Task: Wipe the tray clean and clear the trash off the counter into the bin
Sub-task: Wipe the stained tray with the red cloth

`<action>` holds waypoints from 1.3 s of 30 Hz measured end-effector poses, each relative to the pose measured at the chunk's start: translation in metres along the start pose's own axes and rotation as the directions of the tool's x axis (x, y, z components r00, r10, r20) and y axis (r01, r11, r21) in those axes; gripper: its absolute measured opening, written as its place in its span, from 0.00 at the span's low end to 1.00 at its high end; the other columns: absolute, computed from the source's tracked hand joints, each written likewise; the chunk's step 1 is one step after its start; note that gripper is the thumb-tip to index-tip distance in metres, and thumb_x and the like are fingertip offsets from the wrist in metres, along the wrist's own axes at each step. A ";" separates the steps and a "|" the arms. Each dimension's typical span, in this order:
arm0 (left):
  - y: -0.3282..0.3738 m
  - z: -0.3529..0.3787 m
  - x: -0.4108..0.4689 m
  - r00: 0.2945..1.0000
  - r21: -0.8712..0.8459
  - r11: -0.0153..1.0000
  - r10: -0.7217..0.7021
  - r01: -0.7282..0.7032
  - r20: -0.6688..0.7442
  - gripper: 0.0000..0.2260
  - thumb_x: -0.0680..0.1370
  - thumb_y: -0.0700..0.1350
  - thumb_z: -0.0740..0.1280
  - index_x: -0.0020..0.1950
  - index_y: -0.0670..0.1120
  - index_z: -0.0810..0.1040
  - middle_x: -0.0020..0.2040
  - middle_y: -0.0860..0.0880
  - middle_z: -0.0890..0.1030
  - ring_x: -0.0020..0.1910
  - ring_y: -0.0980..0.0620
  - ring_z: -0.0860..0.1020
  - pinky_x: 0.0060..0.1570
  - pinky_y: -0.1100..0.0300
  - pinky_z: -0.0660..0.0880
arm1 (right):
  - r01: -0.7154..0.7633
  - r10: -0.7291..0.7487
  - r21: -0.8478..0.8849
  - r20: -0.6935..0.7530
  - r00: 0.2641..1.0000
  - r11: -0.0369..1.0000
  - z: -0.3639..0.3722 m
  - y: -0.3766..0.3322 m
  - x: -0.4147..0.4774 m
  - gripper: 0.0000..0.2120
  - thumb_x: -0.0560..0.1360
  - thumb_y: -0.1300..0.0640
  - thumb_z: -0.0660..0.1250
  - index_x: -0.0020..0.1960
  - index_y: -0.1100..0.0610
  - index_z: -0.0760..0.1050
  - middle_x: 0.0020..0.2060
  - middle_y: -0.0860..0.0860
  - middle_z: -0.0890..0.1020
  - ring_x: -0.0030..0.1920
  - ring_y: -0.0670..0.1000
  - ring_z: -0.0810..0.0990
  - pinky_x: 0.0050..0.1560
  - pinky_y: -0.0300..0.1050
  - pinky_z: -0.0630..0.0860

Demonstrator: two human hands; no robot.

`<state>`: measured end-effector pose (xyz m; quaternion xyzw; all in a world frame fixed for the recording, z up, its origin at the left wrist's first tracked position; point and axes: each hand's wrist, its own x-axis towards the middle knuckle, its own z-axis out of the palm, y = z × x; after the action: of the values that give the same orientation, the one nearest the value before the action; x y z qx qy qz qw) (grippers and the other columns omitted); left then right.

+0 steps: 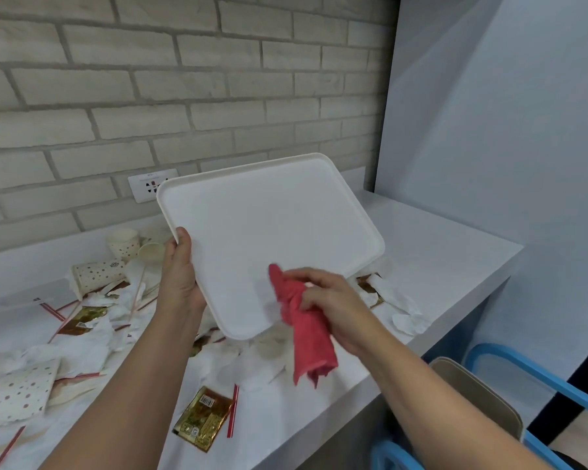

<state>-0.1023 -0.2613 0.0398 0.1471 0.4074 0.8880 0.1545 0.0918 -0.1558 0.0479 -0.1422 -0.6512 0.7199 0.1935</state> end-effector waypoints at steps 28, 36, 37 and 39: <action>-0.113 0.139 0.130 0.989 0.022 0.998 -0.064 0.061 0.132 0.24 0.80 0.55 0.56 0.73 0.47 0.64 0.69 0.43 0.72 0.66 0.41 0.72 0.59 0.35 0.71 | 0.106 -0.422 -0.879 -0.115 0.899 0.465 -0.269 0.005 0.214 0.24 0.71 0.61 0.70 0.64 0.61 0.68 0.58 0.59 0.70 0.53 0.57 0.74 0.54 0.46 0.72; -0.147 0.171 0.144 0.990 -0.018 0.997 -0.071 0.074 0.122 0.36 0.71 0.58 0.71 0.71 0.41 0.63 0.70 0.40 0.70 0.68 0.38 0.69 0.64 0.34 0.66 | 0.239 -0.404 -0.857 0.040 0.914 0.457 -0.199 0.024 0.205 0.19 0.73 0.60 0.64 0.63 0.60 0.67 0.59 0.57 0.68 0.50 0.58 0.76 0.49 0.46 0.74; -0.150 0.174 0.145 0.991 -0.025 0.997 -0.067 0.070 0.119 0.35 0.71 0.57 0.70 0.70 0.40 0.64 0.70 0.39 0.69 0.68 0.38 0.69 0.64 0.34 0.66 | 0.260 -0.411 -0.846 0.053 0.910 0.466 -0.193 0.025 0.204 0.19 0.73 0.61 0.64 0.63 0.60 0.68 0.59 0.57 0.68 0.50 0.59 0.76 0.49 0.47 0.74; -0.158 0.178 0.149 0.992 -0.031 0.997 -0.072 0.076 0.107 0.32 0.72 0.56 0.68 0.69 0.40 0.65 0.69 0.38 0.70 0.67 0.38 0.70 0.65 0.35 0.67 | 0.289 -0.414 -0.816 0.068 0.908 0.500 -0.185 0.026 0.204 0.18 0.73 0.62 0.64 0.62 0.60 0.69 0.59 0.56 0.69 0.49 0.58 0.76 0.50 0.46 0.74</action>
<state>-0.1448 0.0160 0.0501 0.1757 0.3884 0.8796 0.2113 -0.0069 0.1002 0.0113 -0.1278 -0.9067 0.2748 0.2933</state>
